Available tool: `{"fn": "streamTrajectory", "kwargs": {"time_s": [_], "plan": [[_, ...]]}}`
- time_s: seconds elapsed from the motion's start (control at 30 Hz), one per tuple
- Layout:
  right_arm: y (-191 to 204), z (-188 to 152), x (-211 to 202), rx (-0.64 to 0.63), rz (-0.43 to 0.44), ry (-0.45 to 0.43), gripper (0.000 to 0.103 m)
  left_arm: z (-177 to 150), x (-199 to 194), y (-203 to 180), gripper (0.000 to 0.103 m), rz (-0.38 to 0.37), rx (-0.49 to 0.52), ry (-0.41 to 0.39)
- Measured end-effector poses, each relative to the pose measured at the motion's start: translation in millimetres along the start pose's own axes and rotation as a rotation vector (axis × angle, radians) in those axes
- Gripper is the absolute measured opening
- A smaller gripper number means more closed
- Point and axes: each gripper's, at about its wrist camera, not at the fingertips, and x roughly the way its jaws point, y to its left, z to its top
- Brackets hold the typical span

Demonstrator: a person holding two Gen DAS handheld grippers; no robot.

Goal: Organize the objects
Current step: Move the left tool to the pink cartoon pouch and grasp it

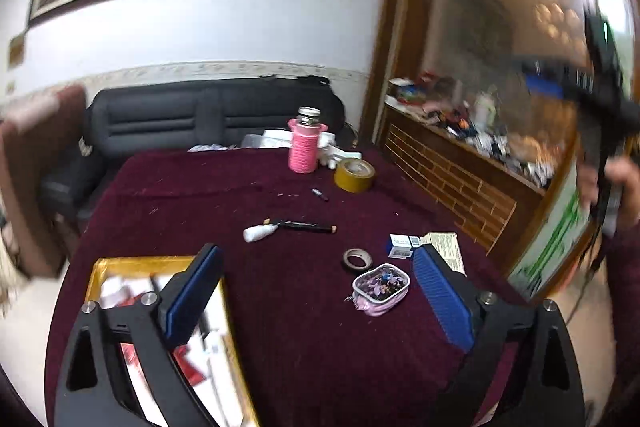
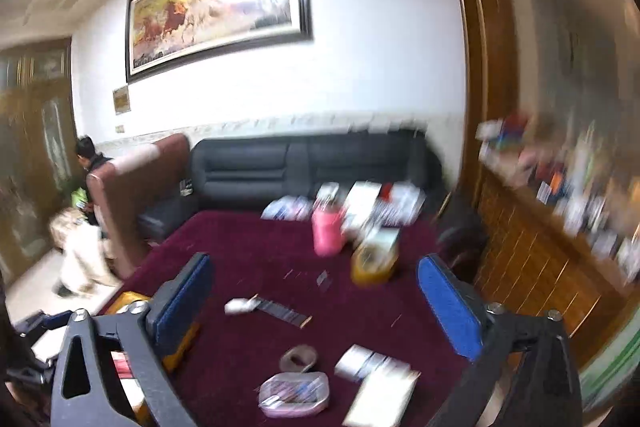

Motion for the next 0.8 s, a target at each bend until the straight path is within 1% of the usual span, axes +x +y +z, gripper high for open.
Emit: {"fn": "streamTrajectory", "kwargs": {"time_s": [0.03,0.07,0.1,0.17,0.2,0.23,0.3,0.37,0.43,0.47,0.53,0.63,0.8], "plan": [[-3.9,-4.4,7.9,0.006,0.034,0.005,0.103,-1.8,17.0,-7.9,0.096,-0.014,0.021,0.016],[-9.9,-11.6,15.9,0.034,0.06,0.031,0.103,-4.9,32.0,-12.7,0.096,-0.024,0.034,0.035],[-17.5,-28.7,34.8,0.091,0.084,0.11,0.103,-9.0,47.9,-19.1,0.096,-0.03,0.045,0.06],[-31.6,-70.6,71.5,0.193,0.079,0.273,0.103,-23.5,84.8,-32.6,0.096,-0.057,0.068,0.111],[-40.5,-96.4,85.9,0.243,0.087,0.318,0.103,-31.8,102.6,-39.5,0.096,-0.073,0.089,0.131],[-47.7,-115.3,94.2,0.276,0.092,0.337,0.103,-38.3,116.2,-45.7,0.096,-0.077,0.109,0.153],[-65.1,-155.7,108.7,0.332,0.075,0.382,0.103,-50.4,138.1,-55.0,0.096,-0.078,0.152,0.201],[-80.2,-177.5,114.0,0.39,0.074,0.406,0.103,-62.5,163.1,-66.8,0.096,-0.071,0.208,0.249],[-99.1,-199.6,114.8,0.474,0.08,0.423,0.103,-70.5,183.5,-75.8,0.096,-0.062,0.262,0.278],[-105.8,-204.5,114.4,0.496,0.08,0.426,0.103,-72.8,191.1,-78.3,0.096,-0.062,0.276,0.288],[-122.8,-215.9,114.3,0.533,0.072,0.428,0.103,-75.8,210.0,-83.3,0.096,-0.067,0.296,0.319],[-136.9,-226.3,114.1,0.567,0.063,0.427,0.103,-79.2,233.1,-87.9,0.095,-0.071,0.305,0.352],[-151.5,-244.3,118.7,0.619,0.068,0.445,0.103,-85.6,257.2,-100.7,0.095,-0.085,0.333,0.388]]}}
